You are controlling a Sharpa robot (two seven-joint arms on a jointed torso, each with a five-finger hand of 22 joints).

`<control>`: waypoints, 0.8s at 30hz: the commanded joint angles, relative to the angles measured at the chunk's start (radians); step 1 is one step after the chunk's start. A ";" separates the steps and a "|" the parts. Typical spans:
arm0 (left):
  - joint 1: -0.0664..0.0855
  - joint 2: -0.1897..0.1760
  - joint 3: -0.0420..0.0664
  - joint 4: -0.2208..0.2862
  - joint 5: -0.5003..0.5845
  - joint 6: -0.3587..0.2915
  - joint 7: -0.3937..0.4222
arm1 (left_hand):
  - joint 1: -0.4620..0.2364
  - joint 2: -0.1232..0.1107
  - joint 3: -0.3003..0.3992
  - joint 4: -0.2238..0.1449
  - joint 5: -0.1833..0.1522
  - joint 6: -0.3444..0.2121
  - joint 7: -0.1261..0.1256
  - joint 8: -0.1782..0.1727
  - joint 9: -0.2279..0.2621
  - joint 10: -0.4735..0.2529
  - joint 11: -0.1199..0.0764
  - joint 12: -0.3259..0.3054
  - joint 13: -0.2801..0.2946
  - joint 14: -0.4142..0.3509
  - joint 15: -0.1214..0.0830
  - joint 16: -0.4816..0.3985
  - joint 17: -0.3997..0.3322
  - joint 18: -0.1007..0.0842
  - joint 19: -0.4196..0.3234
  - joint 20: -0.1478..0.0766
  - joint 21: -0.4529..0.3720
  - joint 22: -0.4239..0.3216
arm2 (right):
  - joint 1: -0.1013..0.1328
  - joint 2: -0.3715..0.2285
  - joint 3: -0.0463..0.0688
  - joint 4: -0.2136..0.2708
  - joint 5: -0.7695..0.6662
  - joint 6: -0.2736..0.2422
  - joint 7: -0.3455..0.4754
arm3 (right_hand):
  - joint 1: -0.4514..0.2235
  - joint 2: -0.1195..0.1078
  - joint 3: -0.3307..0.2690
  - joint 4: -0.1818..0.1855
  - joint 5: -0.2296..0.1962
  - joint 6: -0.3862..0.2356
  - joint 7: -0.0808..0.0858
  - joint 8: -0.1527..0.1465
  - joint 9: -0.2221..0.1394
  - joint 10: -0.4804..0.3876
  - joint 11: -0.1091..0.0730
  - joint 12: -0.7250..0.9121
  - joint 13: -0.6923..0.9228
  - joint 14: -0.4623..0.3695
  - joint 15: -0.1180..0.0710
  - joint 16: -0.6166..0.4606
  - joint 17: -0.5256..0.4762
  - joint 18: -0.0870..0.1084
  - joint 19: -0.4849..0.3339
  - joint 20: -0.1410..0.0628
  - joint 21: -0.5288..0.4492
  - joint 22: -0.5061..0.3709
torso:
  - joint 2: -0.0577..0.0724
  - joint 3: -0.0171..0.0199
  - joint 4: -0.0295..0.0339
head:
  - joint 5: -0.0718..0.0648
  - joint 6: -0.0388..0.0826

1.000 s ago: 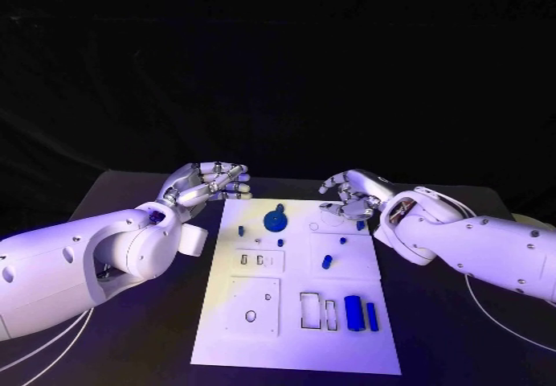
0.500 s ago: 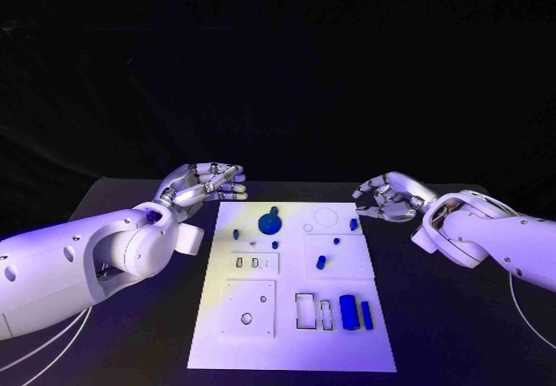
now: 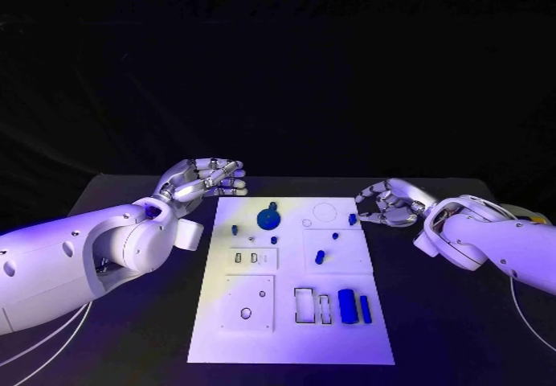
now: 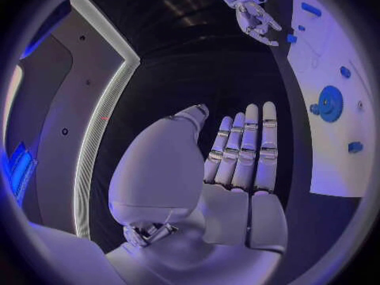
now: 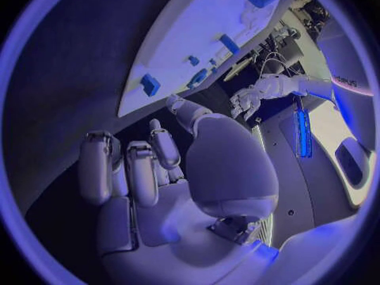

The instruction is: Assemble the parts on the task board

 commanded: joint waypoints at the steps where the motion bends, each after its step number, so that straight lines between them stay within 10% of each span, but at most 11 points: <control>1: 0.000 0.001 0.001 0.005 0.003 0.020 0.005 | -0.011 0.002 0.003 0.003 -0.005 -0.002 0.030 -0.005 -0.001 0.009 0.001 -0.004 0.001 -0.003 0.004 -0.007 0.001 0.013 0.004 0.003 -0.006 -0.001 | -0.008 0.010 -0.001 -0.010 -0.029 0.014 -0.002 | 0.008 0.001 0.000 -0.006 0.005 -0.008 0.001 -0.005 -0.001 -0.001 0.006 -0.006 -0.001 0.089 0.007 0.005 0.197 -0.003 0.001 0.004 -0.002 0.055 | 0.000 -0.0016 0.0015 | -0.003 -0.005; 24: 0.000 -0.004 0.001 0.008 0.003 0.017 0.003 | -0.011 0.002 0.004 0.002 -0.005 -0.002 0.030 -0.005 -0.001 0.009 0.002 -0.005 0.001 -0.005 0.004 -0.008 0.002 0.013 0.004 0.003 -0.006 -0.002 | -0.037 0.059 -0.001 -0.052 -0.065 0.014 -0.019 | 0.011 0.014 0.010 -0.010 0.017 0.018 0.010 0.006 0.010 0.002 0.014 -0.002 0.005 0.089 0.016 0.006 0.199 -0.003 0.003 0.014 -0.002 0.059 | 0.000 -0.0020 0.0022 | 0.001 -0.017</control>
